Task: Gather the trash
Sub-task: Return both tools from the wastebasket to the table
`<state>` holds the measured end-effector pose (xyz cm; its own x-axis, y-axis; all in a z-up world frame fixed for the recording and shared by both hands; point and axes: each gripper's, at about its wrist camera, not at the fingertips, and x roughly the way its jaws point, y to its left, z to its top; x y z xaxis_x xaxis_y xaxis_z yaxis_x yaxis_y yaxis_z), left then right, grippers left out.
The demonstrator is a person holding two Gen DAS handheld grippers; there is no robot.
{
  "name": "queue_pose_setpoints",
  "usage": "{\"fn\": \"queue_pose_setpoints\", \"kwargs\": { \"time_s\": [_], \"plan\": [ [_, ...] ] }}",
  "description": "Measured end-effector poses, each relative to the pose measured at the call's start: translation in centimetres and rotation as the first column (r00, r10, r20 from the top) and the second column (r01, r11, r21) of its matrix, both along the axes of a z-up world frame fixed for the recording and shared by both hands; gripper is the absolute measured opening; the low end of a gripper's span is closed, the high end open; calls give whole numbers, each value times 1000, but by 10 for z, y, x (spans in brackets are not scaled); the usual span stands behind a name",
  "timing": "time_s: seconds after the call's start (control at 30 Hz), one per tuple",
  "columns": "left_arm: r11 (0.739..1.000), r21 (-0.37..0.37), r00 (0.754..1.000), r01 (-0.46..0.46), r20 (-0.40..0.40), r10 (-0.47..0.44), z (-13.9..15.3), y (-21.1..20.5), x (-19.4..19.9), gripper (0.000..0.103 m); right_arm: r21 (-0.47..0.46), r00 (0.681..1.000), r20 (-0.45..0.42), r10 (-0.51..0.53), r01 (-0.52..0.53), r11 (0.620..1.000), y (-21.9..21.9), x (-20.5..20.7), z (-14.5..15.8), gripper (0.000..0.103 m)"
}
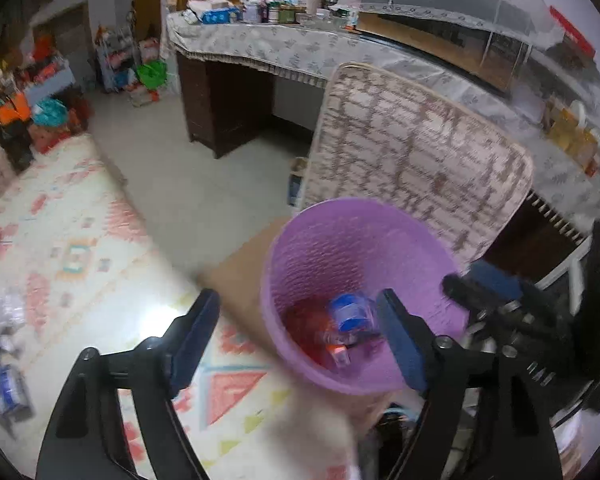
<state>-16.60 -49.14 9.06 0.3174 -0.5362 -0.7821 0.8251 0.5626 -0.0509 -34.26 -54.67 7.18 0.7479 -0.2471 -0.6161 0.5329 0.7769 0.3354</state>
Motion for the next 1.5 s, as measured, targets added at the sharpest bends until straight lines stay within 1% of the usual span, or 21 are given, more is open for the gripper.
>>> {"fn": "queue_pose_setpoints", "kwargs": {
  "time_s": [0.1, 0.2, 0.3, 0.37, 0.47, 0.53, 0.63, 0.7, 0.77, 0.83, 0.9, 0.93, 1.0, 1.03, 1.1, 1.17, 1.27, 1.33, 1.37, 1.4, 1.5],
  "plan": [
    [1000, 31, 999, -3, 49, 1, -5, 26, -7, 83, 0, 1000, -11, 4, -4, 1000, 9, -1, -1, 72],
    [999, 40, 1000, 1, 29, -2, -11, 53, -10, 83, -10, 1000, -2, 21, -21, 1000, 22, -1, 0, 73],
    [999, 52, 1000, -16, 21, 15, -17, 81, -12, 83, 1, 999, 34, 42, -42, 999, 38, 0, 3, 78],
    [998, 45, 999, -53, 7, 53, -21, 105, -12, 83, 31, 995, 59, 81, -83, 996, 51, 4, 5, 78],
    [994, 23, 991, -109, -73, 110, -29, 146, -4, 83, 86, 981, 98, 168, -176, 981, 78, 19, 5, 78],
    [988, 14, 986, -152, -64, 153, -29, 171, -2, 83, 107, 966, 110, 234, -246, 963, 102, 36, 3, 79],
    [963, -8, 963, -270, -9, 270, -26, 226, 6, 83, 121, 938, 82, 336, -344, 931, 144, 69, -4, 79],
    [940, -19, 940, -341, -3, 341, -25, 261, 16, 83, 142, 919, 82, 387, -395, 908, 169, 87, -11, 79],
    [906, -16, 906, -422, -8, 422, -26, 302, 32, 83, 161, 901, 89, 425, -434, 887, 190, 106, -18, 79],
    [859, -3, 859, -513, 6, 513, -28, 343, 48, 83, 167, 885, 93, 456, -465, 869, 211, 125, -25, 79],
    [791, 22, 791, -611, 47, 610, -33, 385, 64, 83, 170, 877, 90, 472, -481, 860, 226, 140, -31, 79],
    [768, 30, 768, -640, 56, 638, -34, 399, 69, 83, 176, 874, 87, 478, -486, 856, 232, 147, -34, 79],
    [704, 42, 706, -709, 56, 706, -40, 434, 83, 83, 192, 870, 85, 485, -492, 849, 239, 155, -41, 79],
    [669, 41, 670, -742, 38, 741, -43, 455, 91, 83, 195, 870, 78, 488, -493, 848, 242, 158, -43, 79],
    [615, 37, 615, -787, -8, 788, -48, 487, 105, 83, 187, 869, 77, 488, -493, 850, 243, 158, -43, 79],
    [575, 35, 573, -817, -62, 818, -55, 506, 119, 83, 195, 870, 77, 488, -493, 848, 242, 158, -45, 79],
    [531, 33, 520, -847, -166, 838, -67, 524, 141, 83, 199, 872, 73, 485, -489, 849, 241, 159, -45, 79],
    [514, 33, 497, -857, -212, 842, -73, 528, 153, 83, 187, 873, 64, 484, -487, 853, 243, 158, -44, 80],
    [510, 39, 490, -859, -222, 843, -76, 527, 158, 83, 182, 872, 60, 486, -489, 853, 244, 159, -44, 80],
    [503, 42, 485, -863, -203, 850, -76, 524, 161, 83, 176, 871, 54, 488, -490, 854, 245, 159, -43, 81],
    [514, 52, 496, -856, -197, 846, -78, 513, 166, 83, 162, 868, 43, 495, -495, 854, 248, 160, -43, 81]
  ]
}}
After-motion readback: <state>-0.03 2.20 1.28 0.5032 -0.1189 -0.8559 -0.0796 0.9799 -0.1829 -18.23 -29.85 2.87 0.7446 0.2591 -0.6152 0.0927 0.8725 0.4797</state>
